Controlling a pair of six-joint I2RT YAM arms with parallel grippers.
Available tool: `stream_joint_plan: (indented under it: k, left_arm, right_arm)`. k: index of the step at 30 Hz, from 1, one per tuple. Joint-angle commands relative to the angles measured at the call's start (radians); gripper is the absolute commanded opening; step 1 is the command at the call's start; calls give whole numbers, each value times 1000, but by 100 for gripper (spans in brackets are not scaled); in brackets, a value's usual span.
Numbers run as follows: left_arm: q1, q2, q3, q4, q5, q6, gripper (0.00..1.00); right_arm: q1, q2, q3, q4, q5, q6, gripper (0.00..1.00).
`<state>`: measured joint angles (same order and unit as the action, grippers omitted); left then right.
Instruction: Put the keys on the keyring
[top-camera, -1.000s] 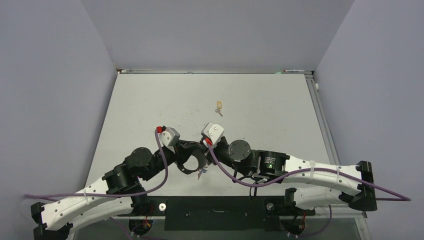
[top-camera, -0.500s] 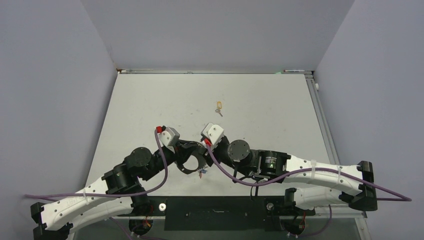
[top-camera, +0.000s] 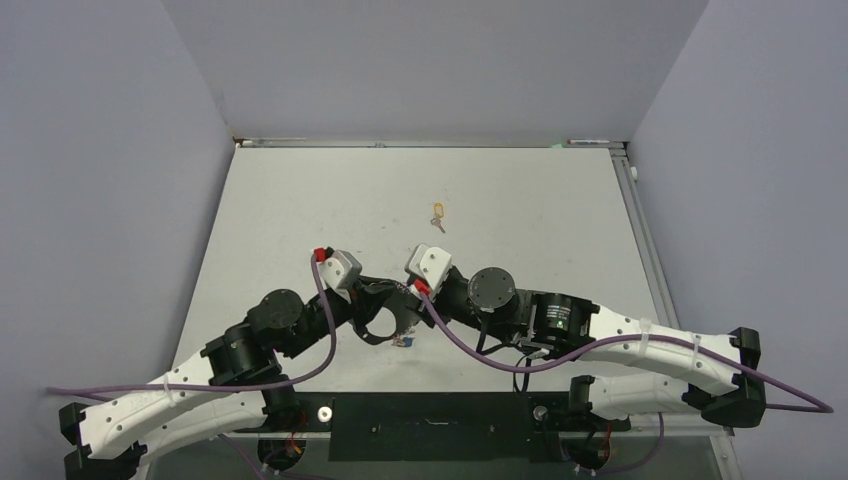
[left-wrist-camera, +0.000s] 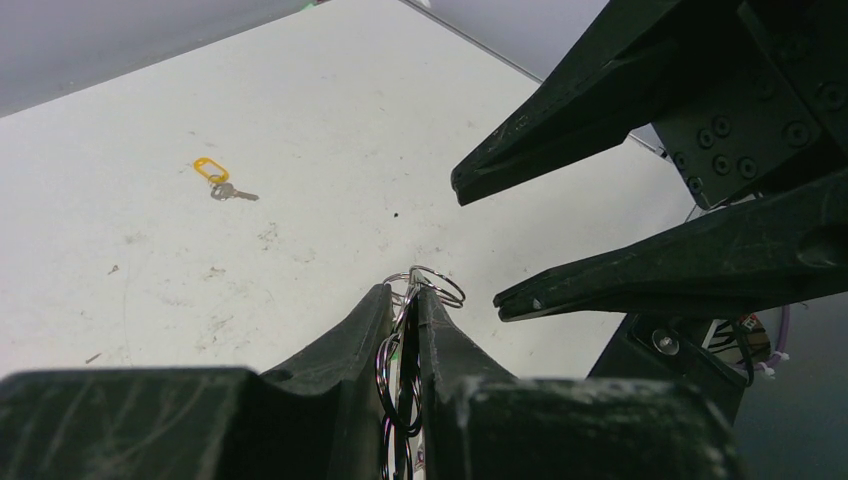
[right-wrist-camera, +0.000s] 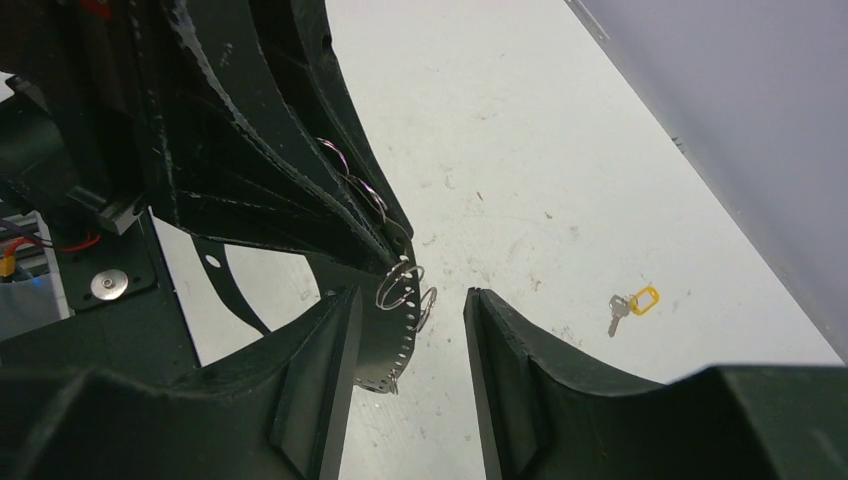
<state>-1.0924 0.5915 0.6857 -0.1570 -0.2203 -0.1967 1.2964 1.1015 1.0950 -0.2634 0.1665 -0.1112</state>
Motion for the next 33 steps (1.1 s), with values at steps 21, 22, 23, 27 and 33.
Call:
stream_joint_plan:
  k: [21,22,23,27,33]
  left_arm:
    - [-4,22,66,60,4,8,0]
    - [-5,22,66,60,4,8,0]
    - [-4,21,66,61,4,7,0]
    - [-4,18,64,59,7,6,0]
    - [-4,18,65,56,17,5,0]
  right_arm:
    - [-2,121,70,-1,134,16,26]
    - [-3,127,72,-4,135,16,24]
    - [-3,132,74,-6,139,16,23]
    - [-2,147,83,-9,146,12,21]
    - [0,154,83,8,134,0,10]
